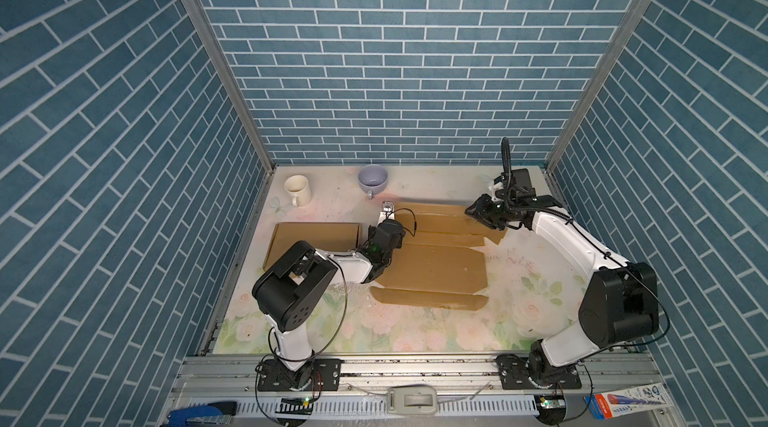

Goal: Fold the paper box

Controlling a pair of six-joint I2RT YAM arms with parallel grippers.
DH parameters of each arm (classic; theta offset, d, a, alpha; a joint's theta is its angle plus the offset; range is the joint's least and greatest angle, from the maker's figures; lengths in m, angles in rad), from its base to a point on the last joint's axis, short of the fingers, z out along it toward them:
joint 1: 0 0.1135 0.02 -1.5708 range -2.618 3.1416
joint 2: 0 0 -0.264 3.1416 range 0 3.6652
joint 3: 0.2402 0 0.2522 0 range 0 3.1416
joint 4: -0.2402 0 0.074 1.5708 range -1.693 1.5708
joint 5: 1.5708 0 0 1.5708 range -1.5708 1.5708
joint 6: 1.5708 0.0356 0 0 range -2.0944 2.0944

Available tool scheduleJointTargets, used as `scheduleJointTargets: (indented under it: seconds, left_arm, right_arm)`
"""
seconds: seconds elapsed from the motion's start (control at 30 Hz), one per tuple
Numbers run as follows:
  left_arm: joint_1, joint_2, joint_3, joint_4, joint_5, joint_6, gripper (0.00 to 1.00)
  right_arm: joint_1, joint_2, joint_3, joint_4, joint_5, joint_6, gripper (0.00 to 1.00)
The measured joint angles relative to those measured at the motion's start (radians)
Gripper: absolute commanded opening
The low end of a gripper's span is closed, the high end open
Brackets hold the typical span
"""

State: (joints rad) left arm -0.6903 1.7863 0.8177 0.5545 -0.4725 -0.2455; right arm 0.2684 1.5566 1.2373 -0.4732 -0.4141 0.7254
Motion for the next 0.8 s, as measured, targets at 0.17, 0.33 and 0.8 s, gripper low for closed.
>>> scheduleJointTargets:
  seconds: [0.17,0.33,0.8]
  left_arm:
    - [0.005,0.002,0.002,-0.006,-0.003,0.000,0.00]
    - [0.008,0.002,0.021,-0.041,0.002,-0.003,0.00]
    - [0.034,0.010,0.217,-0.361,0.053,-0.025,0.00]
  right_arm:
    - [-0.015,0.000,0.000,0.050,-0.050,0.012,0.31]
    - [-0.061,-0.022,-0.002,0.037,-0.086,-0.021,0.38]
    - [-0.202,-0.352,-0.420,0.164,0.058,-0.066,0.00]
